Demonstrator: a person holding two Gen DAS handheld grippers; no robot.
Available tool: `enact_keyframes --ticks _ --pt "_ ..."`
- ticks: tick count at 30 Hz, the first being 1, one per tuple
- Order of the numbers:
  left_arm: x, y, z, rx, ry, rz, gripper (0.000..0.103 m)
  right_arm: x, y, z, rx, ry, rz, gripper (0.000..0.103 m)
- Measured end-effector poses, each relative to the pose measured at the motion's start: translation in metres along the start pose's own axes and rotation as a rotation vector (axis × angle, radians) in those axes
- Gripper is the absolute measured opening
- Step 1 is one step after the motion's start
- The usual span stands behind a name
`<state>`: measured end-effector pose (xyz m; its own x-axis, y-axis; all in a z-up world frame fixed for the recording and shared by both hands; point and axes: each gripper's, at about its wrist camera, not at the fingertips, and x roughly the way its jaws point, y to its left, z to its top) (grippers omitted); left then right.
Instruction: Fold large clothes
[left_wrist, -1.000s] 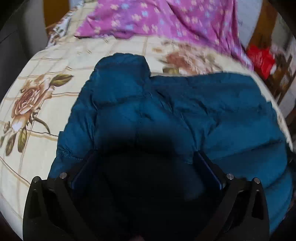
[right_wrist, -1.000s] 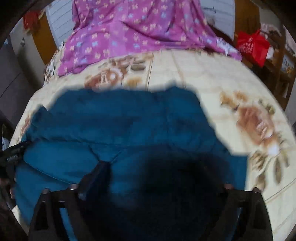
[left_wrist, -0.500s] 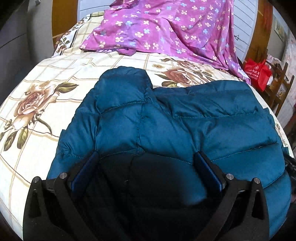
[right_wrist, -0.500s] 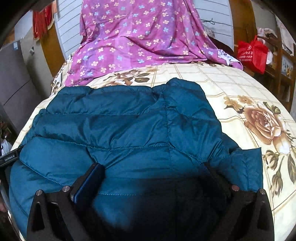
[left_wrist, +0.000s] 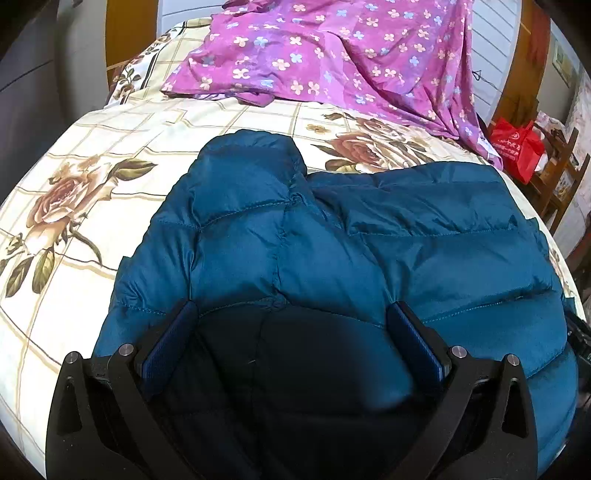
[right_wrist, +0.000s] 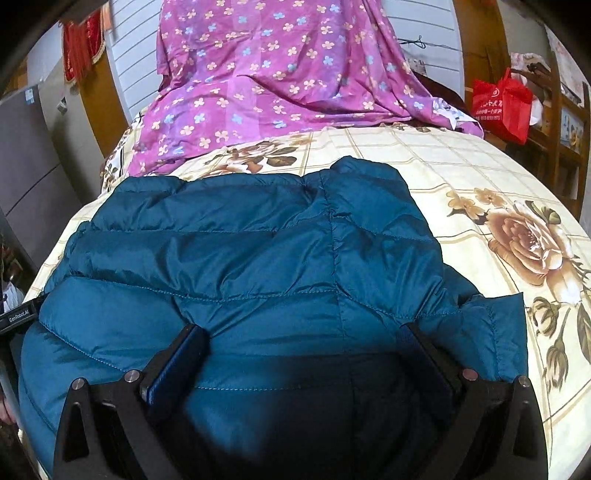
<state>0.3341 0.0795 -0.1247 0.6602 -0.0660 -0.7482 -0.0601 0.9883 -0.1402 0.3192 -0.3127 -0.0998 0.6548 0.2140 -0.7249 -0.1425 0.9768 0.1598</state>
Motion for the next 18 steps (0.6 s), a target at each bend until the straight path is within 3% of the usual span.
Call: enact_keyframes --ticks 18 --pt "0.0010 0.0004 0.0018 -0.010 0.013 0.017 0.103 0.0020 -0.0003 0.0014 0.011 -0.001 0.012 0.103"
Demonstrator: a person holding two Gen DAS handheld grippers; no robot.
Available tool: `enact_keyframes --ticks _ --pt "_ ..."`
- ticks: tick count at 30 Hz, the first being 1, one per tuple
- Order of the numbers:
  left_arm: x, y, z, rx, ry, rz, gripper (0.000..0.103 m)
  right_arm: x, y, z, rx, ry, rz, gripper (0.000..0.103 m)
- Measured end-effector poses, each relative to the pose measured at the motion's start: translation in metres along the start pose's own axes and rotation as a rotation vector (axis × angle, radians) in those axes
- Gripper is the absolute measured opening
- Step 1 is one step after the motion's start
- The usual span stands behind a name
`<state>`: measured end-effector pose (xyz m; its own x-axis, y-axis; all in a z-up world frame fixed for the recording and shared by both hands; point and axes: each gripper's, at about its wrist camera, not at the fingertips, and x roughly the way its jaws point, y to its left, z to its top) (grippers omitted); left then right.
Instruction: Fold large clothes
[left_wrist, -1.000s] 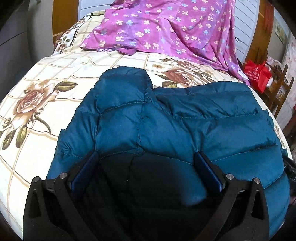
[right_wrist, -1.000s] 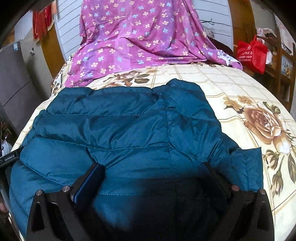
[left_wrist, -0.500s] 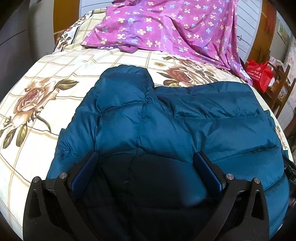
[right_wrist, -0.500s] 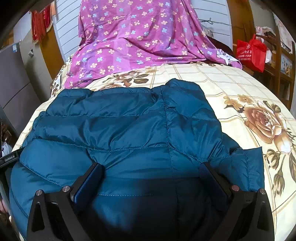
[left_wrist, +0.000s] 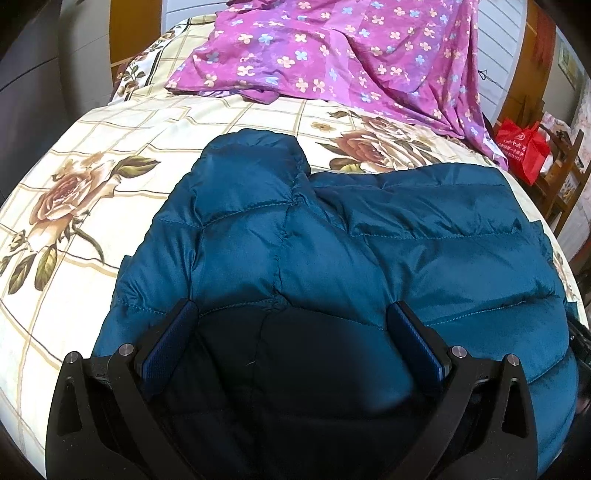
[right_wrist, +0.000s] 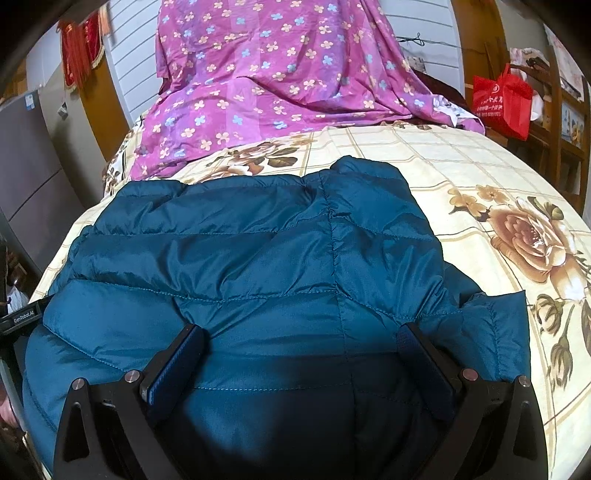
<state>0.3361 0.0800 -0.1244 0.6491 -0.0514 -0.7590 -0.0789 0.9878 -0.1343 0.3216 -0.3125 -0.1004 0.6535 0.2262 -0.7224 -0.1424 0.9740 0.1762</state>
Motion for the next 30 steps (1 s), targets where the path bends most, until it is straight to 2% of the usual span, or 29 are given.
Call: enact_keyframes --ticks 7,16,19,22,25,27,29,30 --pt "-0.001 0.002 0.000 -0.011 -0.001 -0.020 0.103 0.000 0.000 0.000 -0.001 -0.001 -0.001 0.103" --pt "-0.001 -0.002 -0.004 0.013 -0.020 0.004 0.103 0.001 0.000 -0.001 -0.008 -0.001 -0.014 0.103" --pt "0.000 -0.002 -0.004 0.018 -0.013 0.004 0.103 -0.001 0.004 -0.001 -0.019 -0.001 -0.041 0.103" --pt "-0.007 -0.001 -0.004 0.020 -0.014 -0.002 0.102 -0.002 0.012 0.004 -0.038 0.062 -0.108 0.103" --pt "-0.038 -0.004 -0.004 0.043 -0.092 -0.011 0.102 -0.019 0.021 0.013 -0.045 0.111 -0.178 0.098" --pt "-0.073 -0.001 -0.005 0.077 -0.188 -0.013 0.102 -0.049 0.032 0.015 -0.050 0.033 -0.179 0.096" --pt "-0.098 0.013 -0.006 0.086 -0.250 0.003 0.102 -0.084 0.048 0.010 -0.067 -0.078 -0.105 0.096" --pt "-0.105 0.026 -0.007 0.075 -0.266 0.011 0.102 -0.094 0.055 0.005 -0.075 -0.101 -0.065 0.096"
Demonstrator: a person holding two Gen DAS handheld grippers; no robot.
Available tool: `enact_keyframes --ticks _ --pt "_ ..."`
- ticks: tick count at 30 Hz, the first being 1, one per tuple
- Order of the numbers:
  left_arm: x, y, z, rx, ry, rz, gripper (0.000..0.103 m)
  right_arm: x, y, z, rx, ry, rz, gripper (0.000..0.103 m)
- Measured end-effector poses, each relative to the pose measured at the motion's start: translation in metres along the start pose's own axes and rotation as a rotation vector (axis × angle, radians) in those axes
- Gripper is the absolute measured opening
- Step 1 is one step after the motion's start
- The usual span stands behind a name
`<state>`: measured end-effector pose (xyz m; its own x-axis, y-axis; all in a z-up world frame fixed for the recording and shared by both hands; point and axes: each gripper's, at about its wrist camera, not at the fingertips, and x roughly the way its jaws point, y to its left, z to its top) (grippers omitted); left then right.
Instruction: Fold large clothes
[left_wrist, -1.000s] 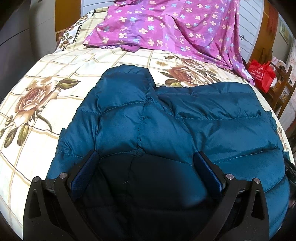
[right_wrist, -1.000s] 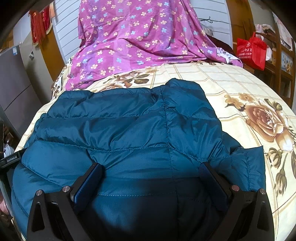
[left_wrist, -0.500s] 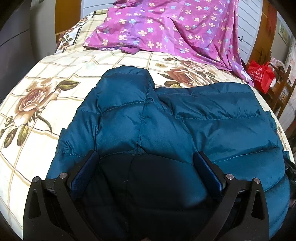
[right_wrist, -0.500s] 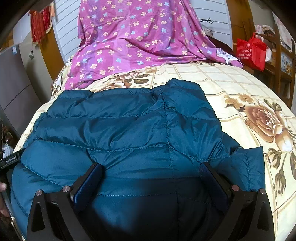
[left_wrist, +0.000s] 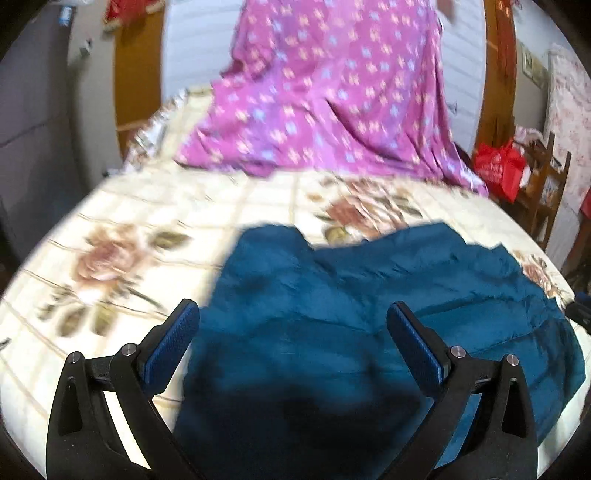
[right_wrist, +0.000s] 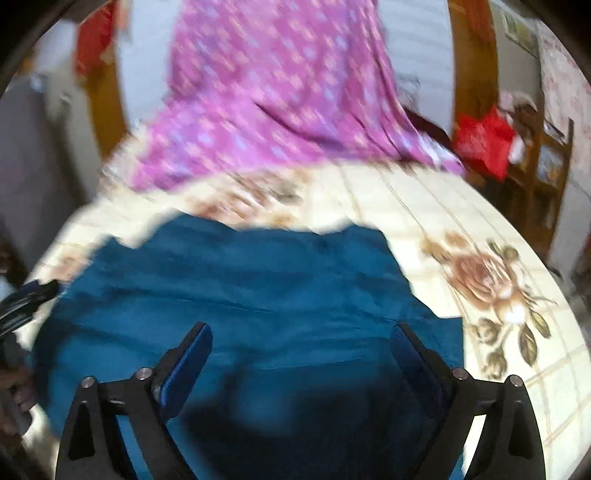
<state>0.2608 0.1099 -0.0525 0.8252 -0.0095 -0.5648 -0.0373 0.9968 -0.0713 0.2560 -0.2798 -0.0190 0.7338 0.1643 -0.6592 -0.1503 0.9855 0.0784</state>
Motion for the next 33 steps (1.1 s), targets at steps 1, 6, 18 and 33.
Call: enact_keyframes --ticks 1,6,18,33 --pt "-0.001 0.014 -0.001 -0.013 0.007 0.012 0.102 -0.008 0.008 -0.006 -0.011 -0.006 0.043 0.096" --pt "0.052 0.068 -0.029 -0.099 0.303 -0.051 0.102 0.024 0.031 -0.042 -0.122 0.192 0.046 0.097" --pt "0.081 0.102 -0.028 -0.233 0.434 -0.272 0.102 -0.049 -0.057 -0.008 0.048 0.025 0.041 0.097" --pt "0.126 0.087 -0.010 -0.139 0.487 -0.352 0.102 0.007 -0.202 -0.032 0.361 0.122 0.255 0.097"
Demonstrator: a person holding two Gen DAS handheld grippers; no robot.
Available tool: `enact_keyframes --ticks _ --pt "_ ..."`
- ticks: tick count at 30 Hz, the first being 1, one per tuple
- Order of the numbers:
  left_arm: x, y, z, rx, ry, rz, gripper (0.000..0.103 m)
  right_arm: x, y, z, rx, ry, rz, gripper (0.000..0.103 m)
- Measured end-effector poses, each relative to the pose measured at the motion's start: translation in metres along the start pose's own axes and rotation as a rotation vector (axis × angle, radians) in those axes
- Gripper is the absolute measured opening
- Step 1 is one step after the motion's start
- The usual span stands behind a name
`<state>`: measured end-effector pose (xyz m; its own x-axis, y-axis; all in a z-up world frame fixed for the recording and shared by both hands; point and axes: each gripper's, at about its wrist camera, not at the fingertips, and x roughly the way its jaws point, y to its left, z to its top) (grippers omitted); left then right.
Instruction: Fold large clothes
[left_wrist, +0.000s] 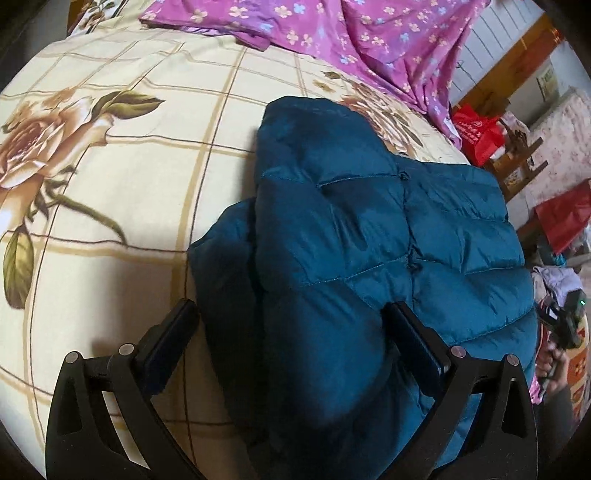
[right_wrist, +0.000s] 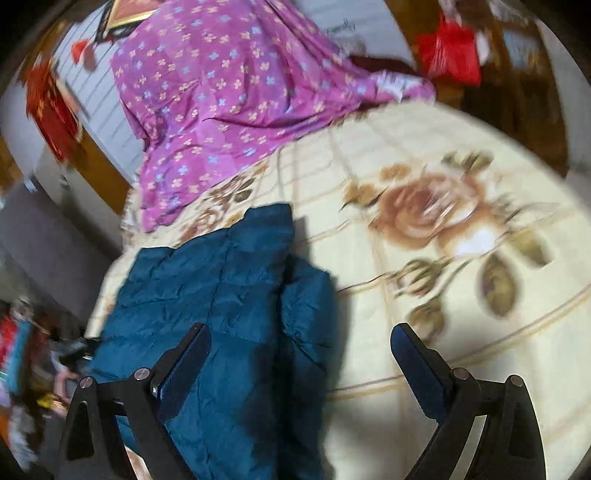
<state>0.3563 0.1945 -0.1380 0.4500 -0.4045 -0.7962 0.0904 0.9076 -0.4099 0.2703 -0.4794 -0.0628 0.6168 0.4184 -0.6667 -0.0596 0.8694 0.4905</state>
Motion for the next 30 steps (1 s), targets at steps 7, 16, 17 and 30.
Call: enact_keyframes --ticks 7,16,17,30 --pt "0.003 -0.004 -0.004 0.045 -0.041 0.001 0.102 0.055 -0.005 -0.001 0.018 0.144 0.184 0.097" --pt "0.008 -0.006 -0.006 0.073 -0.063 0.004 0.102 0.091 -0.010 0.010 -0.062 0.183 0.289 0.102" --pt "0.009 -0.007 -0.006 0.076 -0.061 0.008 0.102 0.095 -0.010 0.011 -0.063 0.183 0.312 0.102" --pt "-0.025 -0.042 -0.010 0.098 -0.166 0.023 0.019 0.077 0.049 0.009 -0.350 0.133 0.253 0.039"
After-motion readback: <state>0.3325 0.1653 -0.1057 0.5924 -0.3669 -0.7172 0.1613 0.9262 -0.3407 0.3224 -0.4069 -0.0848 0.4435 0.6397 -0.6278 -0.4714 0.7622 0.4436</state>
